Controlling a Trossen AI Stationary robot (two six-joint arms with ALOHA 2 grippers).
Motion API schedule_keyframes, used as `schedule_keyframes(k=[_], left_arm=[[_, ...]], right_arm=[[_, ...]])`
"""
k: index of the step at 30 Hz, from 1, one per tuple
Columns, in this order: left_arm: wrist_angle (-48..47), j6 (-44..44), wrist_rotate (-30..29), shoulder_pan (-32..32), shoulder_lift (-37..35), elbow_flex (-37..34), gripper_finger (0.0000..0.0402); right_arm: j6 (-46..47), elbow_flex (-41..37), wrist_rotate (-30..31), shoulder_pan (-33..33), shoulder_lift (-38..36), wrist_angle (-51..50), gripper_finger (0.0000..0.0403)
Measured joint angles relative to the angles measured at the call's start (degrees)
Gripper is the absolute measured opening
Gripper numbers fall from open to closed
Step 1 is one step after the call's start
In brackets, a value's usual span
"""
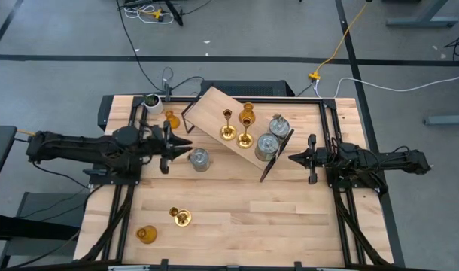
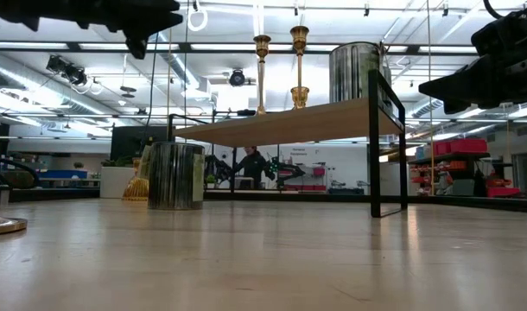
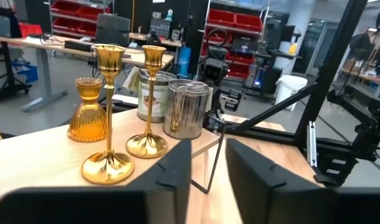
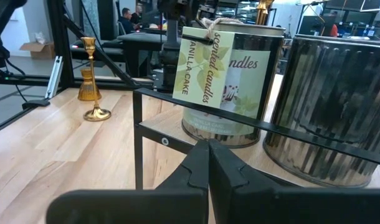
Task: Pick & Place candle stick holders
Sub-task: Adjust the gold candle holders on the shelf
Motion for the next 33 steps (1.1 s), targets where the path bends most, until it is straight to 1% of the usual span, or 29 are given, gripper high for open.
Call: schedule_keyframes(k=[4, 10, 14, 17, 23, 29, 33], left_arm=[[-0.28, 0.02, -1.12, 0.0, 4.0, 2.47, 0.0167], [-0.39, 0.09, -5.6, 0.36, 9.13, 5.71, 0.0242], [-0.47, 0.13, -5.8, 1.64, 12.81, 8.16, 0.0286], [-0.33, 0.48, -5.81, 3.04, 16.02, 9.87, 0.031], [-0.38, 4.63, -5.79, 5.31, 22.23, 13.16, 0.0337], [-0.37, 7.18, -4.35, 7.69, 28.38, 16.51, 0.034], [-0.12, 8.06, -4.56, 9.35, 32.03, 18.18, 0.034]], right_arm=[[0.0, 0.0, 0.0, 0.0, 0.0, 0.0, 0.0003], [0.0, 0.0, 0.02, 0.02, 0.0, 0.0, 0.0003], [0.0, 0.0, 0.02, 0.0, 0.0, 0.0, 0.0003], [0.0, 0.0, 0.0, 0.0, 0.0, 0.0, 0.0003], [0.0, 0.0, 0.02, 0.01, 0.0, 0.01, 0.0003], [0.0, 0.0, 0.0, 0.0, 0.0, 0.02, 0.0003], [0.0, 0.0, 0.01, 0.0, 0.0, 0.01, 0.0003]])
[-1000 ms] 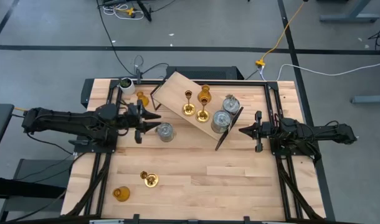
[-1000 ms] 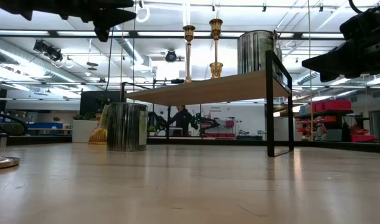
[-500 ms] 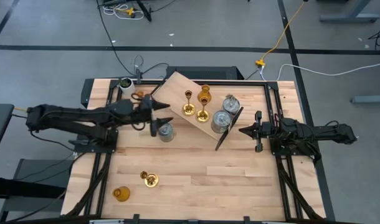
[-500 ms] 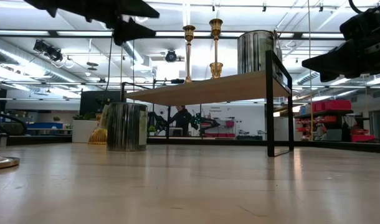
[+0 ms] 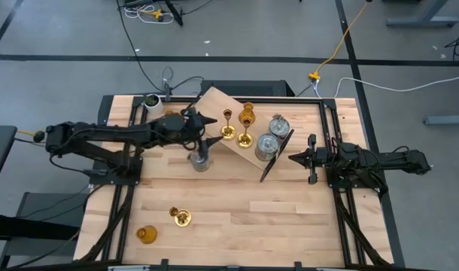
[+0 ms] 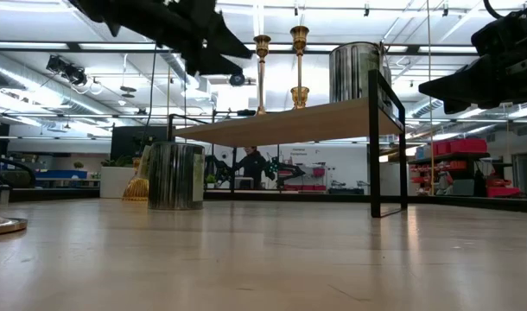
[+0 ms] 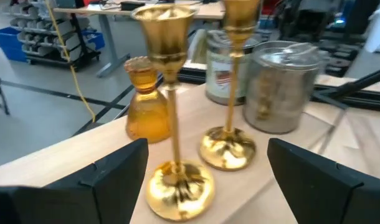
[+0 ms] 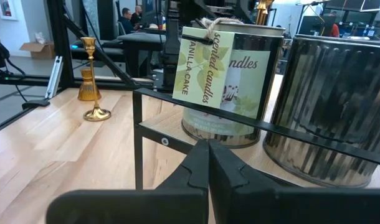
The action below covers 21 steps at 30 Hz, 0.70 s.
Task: Pick & Place candle stick holders
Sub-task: Adjust the gold candle holders on the shelf
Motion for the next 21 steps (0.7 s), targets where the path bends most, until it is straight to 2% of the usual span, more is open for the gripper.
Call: schedule_keyframes(k=[13, 21], left_arm=[[1.12, -0.06, -0.18, 3.39, 7.8, 3.54, 0.0339], [4.95, -0.45, 0.18, 3.37, 9.76, 3.63, 0.0339]], right_arm=[[0.0, 0.0, 0.0, 0.0, 0.0, 0.0, 0.0003], [0.0, 0.0, 0.01, 0.0, 0.0, 0.02, 0.0003]])
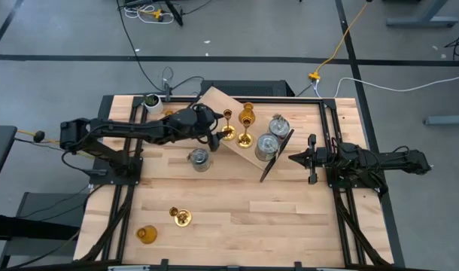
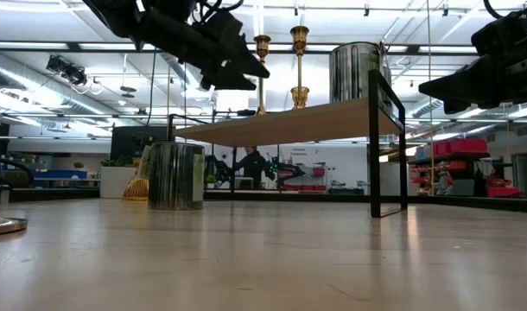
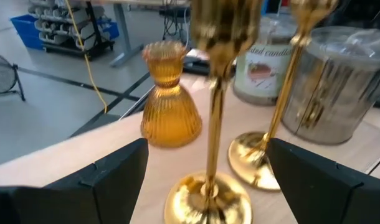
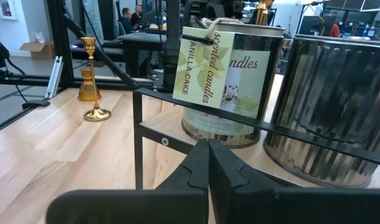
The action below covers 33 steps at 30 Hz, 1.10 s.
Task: Pick & Place candle stick holders
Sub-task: Adjust the gold candle holders on the shelf
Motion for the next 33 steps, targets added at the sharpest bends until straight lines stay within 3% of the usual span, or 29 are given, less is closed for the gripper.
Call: schedule_keyframes(k=[26, 33], left_arm=[[9.27, 0.09, -0.76, 0.0, 3.48, 0.0, 0.0242], [9.31, 0.6, -0.97, 0.0, 3.48, 0.0, 0.0198]], right_arm=[[0.0, 0.0, 0.0, 0.01, 0.0, 0.0, 0.0003], [0.0, 0.0, 0.0, 0.02, 0.0, 0.0, 0.0003]])
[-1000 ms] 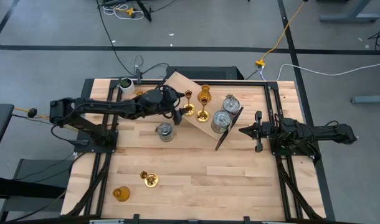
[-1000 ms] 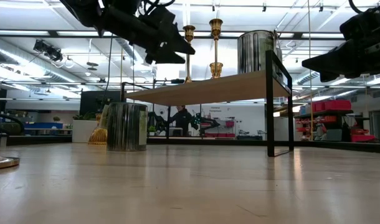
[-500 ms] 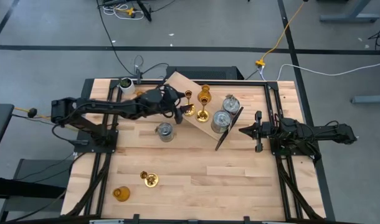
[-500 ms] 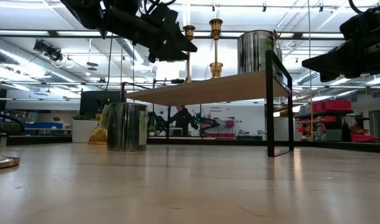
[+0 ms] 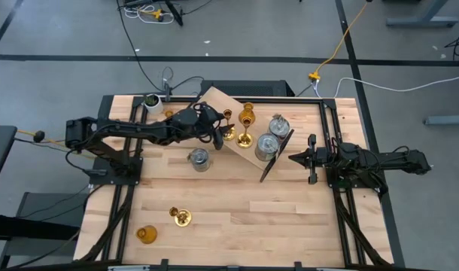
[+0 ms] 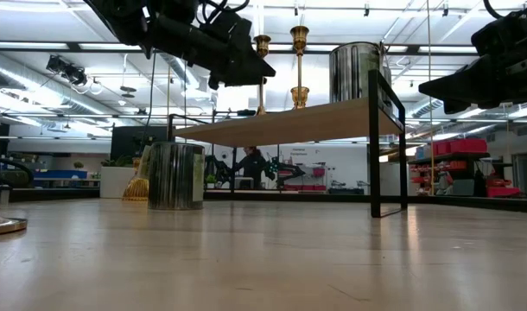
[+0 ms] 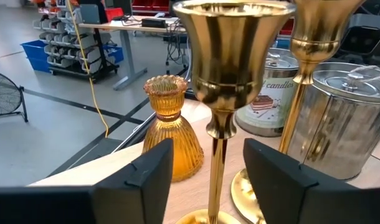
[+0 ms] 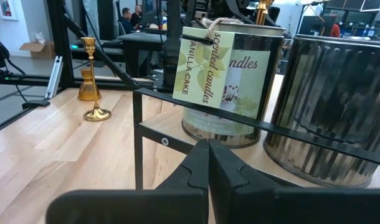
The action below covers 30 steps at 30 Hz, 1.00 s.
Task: Pick & Place candle stick holders
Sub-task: Adjust the gold candle holders on the shelf
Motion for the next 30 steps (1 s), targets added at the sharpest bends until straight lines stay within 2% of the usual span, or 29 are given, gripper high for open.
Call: schedule_keyframes(k=[30], left_arm=[[-0.08, -0.06, -5.71, -0.02, -0.95, 0.0, 0.0048]], right_arm=[[0.0, 0.0, 0.0, -0.02, 0.0, 0.0, 0.0003]])
